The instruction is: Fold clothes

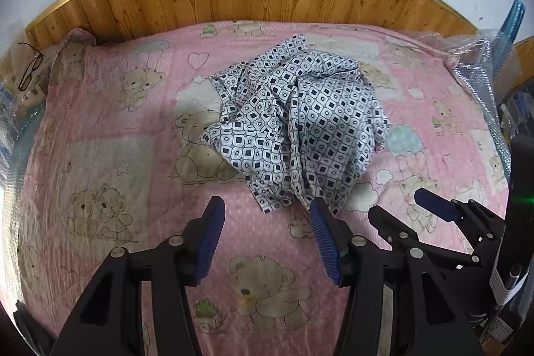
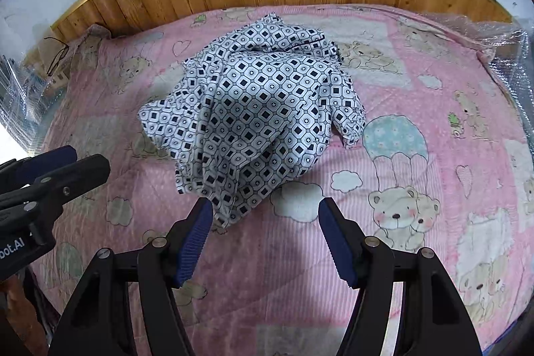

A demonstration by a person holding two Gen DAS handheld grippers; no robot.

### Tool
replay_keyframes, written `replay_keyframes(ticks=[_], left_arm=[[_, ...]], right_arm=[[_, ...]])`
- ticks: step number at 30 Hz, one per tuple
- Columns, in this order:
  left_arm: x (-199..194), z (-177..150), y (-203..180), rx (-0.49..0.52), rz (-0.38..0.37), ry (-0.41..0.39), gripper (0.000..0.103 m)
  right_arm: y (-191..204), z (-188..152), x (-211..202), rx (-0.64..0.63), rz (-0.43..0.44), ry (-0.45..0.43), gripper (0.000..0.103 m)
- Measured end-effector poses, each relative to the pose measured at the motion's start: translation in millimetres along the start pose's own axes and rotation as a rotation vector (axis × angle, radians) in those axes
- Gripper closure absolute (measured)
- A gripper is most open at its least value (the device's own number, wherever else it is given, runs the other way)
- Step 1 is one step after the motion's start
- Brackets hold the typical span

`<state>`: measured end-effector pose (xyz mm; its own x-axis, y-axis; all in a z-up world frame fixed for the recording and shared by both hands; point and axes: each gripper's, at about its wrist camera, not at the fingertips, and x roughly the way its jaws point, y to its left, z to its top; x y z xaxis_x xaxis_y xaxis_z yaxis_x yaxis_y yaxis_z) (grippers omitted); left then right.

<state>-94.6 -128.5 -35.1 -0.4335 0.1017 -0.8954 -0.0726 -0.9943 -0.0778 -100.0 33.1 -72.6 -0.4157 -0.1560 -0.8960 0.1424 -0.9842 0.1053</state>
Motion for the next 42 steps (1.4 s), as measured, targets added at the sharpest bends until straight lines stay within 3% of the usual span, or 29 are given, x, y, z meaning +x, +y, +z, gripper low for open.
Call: replay_keyframes(ticks=[8,9,10,11,12,13,17,18,20,22,25,26,27,28,29,32,35,37,39,41,42], left_arm=[[93,39,-15,-0.021,0.007,0.101,0.048],[107,44,-18,-0.019,-0.005,0.112,0.053],[122,49,-21,-0.016,-0.019,0.121,0.086],[132,52,-20,-0.019,-0.037,0.130,0.102],[121,55,-8,-0.050,-0.041,0.094,0.101],[105,58,6,-0.088,-0.041,0.047,0.101],[40,63,72,-0.266,-0.017,-0.127,0.102],[35,51,91,-0.305,0.020,-0.105,0.102],[33,24,127,-0.366,0.100,-0.036,0.102],[51,1,138,-0.402,0.100,0.061,0.102],[61,-6,133,-0.414,0.068,0.075,0.101],[64,-8,131,-0.418,0.057,0.076,0.101],[65,-5,126,-0.411,0.040,0.062,0.101],[62,0,121,-0.397,0.017,0.039,0.101],[55,7,117,-0.376,-0.015,-0.002,0.101],[16,25,99,-0.273,-0.143,-0.151,0.102],[-7,18,66,-0.108,-0.267,-0.156,0.101],[8,-4,48,-0.030,-0.314,-0.067,0.101],[28,-27,32,0.034,-0.349,0.036,0.101],[47,-45,25,0.061,-0.376,0.135,0.101],[53,-52,25,0.059,-0.391,0.175,0.101]], right_arm=[[-26,34,47,0.013,0.016,0.050,0.037],[-32,37,53,0.019,0.016,0.058,0.037],[-37,40,60,0.025,0.019,0.066,0.037],[-43,43,65,0.031,0.031,0.076,0.039],[-50,46,70,0.038,0.048,0.089,0.045],[-56,48,73,0.045,0.065,0.100,0.059],[-82,55,59,0.082,0.139,0.061,0.061],[-87,57,59,0.087,0.137,0.052,0.060],[-91,62,66,0.089,0.129,0.054,0.049],[-86,70,81,0.090,0.150,0.077,0.047],[-60,79,104,0.006,0.188,0.109,0.046],[-49,81,112,-0.026,0.213,0.123,0.053],[-40,83,116,-0.053,0.234,0.137,0.069],[-35,85,115,-0.073,0.226,0.139,0.095],[-34,88,109,-0.079,0.212,0.120,0.096],[-71,107,23,0.027,0.171,-0.090,0.097],[-116,94,-42,0.090,-0.001,-0.171,0.098],[-147,69,-42,0.127,-0.150,-0.095,0.097],[-173,35,-12,0.176,-0.262,0.059,0.097],[-184,6,2,0.237,-0.272,0.166,0.095],[-185,-4,-1,0.259,-0.275,0.176,0.093]])
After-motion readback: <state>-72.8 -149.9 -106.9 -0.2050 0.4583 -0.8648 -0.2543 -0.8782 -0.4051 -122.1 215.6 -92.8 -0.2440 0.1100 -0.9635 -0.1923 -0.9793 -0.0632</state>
